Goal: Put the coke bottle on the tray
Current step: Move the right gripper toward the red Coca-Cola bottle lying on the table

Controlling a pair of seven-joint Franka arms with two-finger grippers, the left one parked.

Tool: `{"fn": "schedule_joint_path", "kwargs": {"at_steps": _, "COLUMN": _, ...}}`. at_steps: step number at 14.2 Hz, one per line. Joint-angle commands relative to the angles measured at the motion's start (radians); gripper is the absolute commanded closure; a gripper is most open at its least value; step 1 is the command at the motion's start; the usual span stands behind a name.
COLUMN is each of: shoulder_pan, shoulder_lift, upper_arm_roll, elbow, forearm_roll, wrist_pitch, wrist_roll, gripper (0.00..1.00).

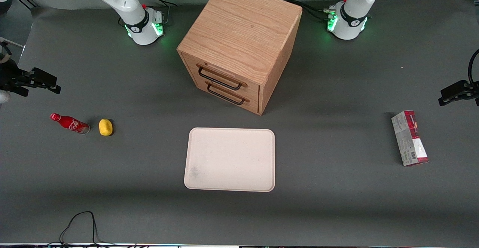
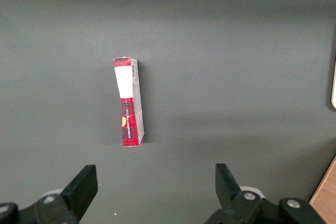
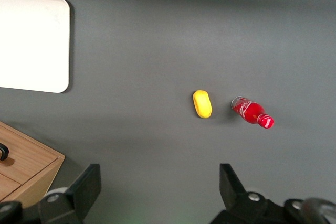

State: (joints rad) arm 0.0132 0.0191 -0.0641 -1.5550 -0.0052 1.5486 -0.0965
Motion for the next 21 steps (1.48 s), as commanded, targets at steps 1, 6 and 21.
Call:
{"fn": "schedule_joint_path", "kwargs": {"at_steps": 1, "shoulder_pan": 0.014, "shoulder_lift": -0.007, "upper_arm_roll": -0.008, "elbow": 0.003, "forearm_roll": -0.013, "wrist_pitch": -0.013, "wrist_roll": 0.012, "gripper": 0.0}}
{"fn": "schedule_joint_path", "kwargs": {"at_steps": 6, "shoulder_pan": 0.017, "shoulder_lift": -0.005, "upper_arm_roll": -0.002, "elbow": 0.007, "forearm_roll": -0.018, "wrist_pitch": -0.054, "wrist_roll": 0.015, "gripper": 0.0}}
{"fn": "schedule_joint_path", "kwargs": {"at_steps": 21, "shoulder_pan": -0.015, "shoulder_lift": 0.007, "upper_arm_roll": -0.14, "elbow": 0.004, "forearm_roll": -0.061, "wrist_pitch": -0.013, "wrist_roll": -0.082, "gripper": 0.0}}
